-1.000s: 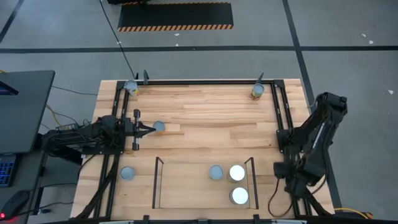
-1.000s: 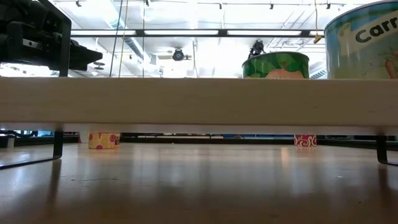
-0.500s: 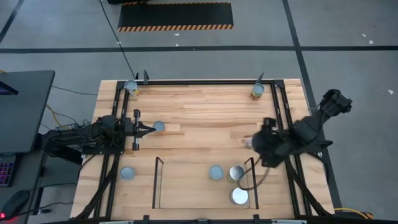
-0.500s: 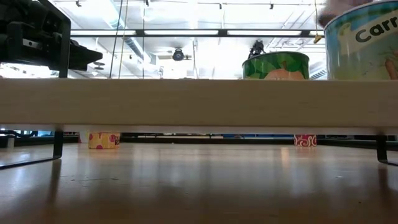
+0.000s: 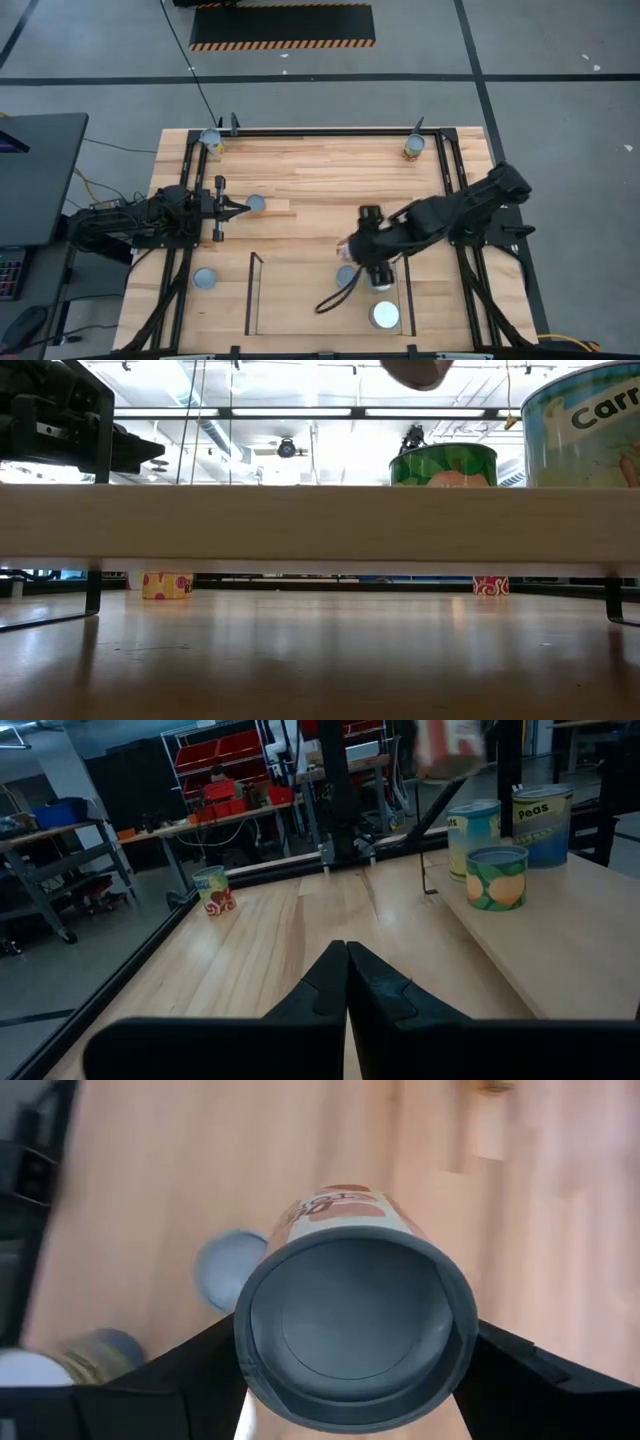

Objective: Pick and place cans onto a shelf
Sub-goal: Put the canned tomatoes on the shelf

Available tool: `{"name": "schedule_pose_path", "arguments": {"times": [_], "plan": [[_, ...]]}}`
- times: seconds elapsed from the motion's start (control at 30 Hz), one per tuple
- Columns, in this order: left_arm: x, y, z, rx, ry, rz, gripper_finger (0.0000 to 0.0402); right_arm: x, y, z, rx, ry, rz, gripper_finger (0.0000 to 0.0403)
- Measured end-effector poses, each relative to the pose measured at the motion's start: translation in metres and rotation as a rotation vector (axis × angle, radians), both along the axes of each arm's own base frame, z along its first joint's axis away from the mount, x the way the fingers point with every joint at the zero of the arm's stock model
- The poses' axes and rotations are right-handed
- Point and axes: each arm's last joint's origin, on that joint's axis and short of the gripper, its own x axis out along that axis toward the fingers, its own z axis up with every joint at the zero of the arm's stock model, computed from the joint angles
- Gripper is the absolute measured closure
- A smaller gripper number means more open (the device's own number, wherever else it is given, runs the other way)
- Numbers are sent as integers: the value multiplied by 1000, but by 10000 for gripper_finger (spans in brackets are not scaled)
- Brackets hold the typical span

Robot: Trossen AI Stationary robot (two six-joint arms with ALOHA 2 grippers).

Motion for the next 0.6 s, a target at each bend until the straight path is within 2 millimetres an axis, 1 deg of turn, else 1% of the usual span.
{"name": "schedule_pose_path", "arguments": {"times": [0.1,0.2,0.43,0.5,0.6], "plan": [[0,0,0,0,0,0,390,18,13,-9,43,29,4,108],[0,0,0,0,0,0,390,30,28,-24,76,78,1,108],[0,0,0,0,0,0,390,43,63,-65,130,199,73,108],[0,0,0,0,0,0,390,47,70,-76,173,241,92,108],[0,0,0,0,0,0,390,52,75,-90,203,288,83,108]]}}
